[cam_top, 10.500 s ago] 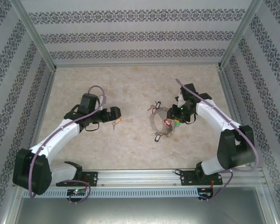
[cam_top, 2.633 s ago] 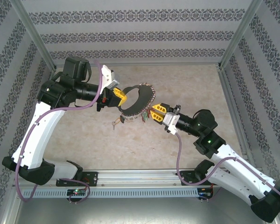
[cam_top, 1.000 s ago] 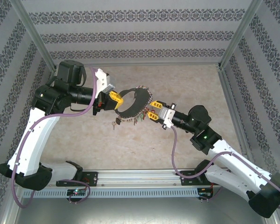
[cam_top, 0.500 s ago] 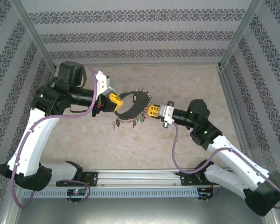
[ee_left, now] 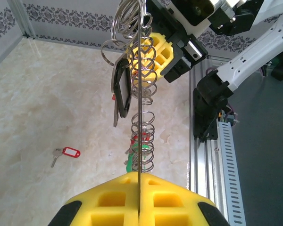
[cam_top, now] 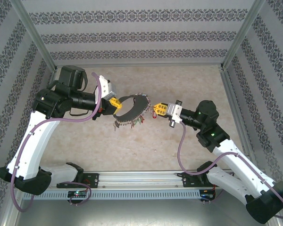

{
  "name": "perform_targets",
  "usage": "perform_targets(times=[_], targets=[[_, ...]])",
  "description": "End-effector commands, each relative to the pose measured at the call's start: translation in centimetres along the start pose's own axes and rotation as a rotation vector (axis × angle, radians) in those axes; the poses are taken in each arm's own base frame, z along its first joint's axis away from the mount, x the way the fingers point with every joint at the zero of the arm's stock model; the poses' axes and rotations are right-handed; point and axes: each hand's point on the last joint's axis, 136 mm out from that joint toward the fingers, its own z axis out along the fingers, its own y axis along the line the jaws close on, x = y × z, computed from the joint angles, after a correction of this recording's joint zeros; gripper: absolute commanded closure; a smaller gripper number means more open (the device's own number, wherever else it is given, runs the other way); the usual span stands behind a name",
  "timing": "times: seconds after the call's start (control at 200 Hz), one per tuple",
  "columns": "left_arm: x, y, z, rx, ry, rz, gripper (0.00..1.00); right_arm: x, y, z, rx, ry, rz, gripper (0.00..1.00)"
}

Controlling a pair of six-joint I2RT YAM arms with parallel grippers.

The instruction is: Put the keys on the keyring

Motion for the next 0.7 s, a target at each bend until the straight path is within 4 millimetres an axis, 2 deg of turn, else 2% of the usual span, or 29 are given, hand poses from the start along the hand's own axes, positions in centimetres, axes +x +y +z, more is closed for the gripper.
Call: perform_targets(times=[0.0,0.19,0.315,0.43,0.694], targets=[[-0.7,-0.3,-1.0,-0.021,-0.027,0.053,1.0,-1.1,0.0,-0.4,-0.012,-0.03,0.0,1.0],[-1.2,-0.3,-1.0,-0.014,-0.04,0.049,1.0,-0.8,0.2,-0.3,-0.028,-0.025,0.01,0.99],[-1.6,-0.4,-1.1,-0.003,-0.055,0.048,1.0,-0.4,0.4,-0.2,-0.033,-0.021,0.013,0.94],[-1.8,-0.4,-1.2,-0.003,-0.06,0.051,1.0,0.0,1.0,-0.2,-0.058,-0.015,0.037,0.84],[-2.1,-0.5,-1.3,-0.001,-0.068,0.058,1.0,1.1,2.7,-0.6,-0.1,-0.007,0.109,0.76]])
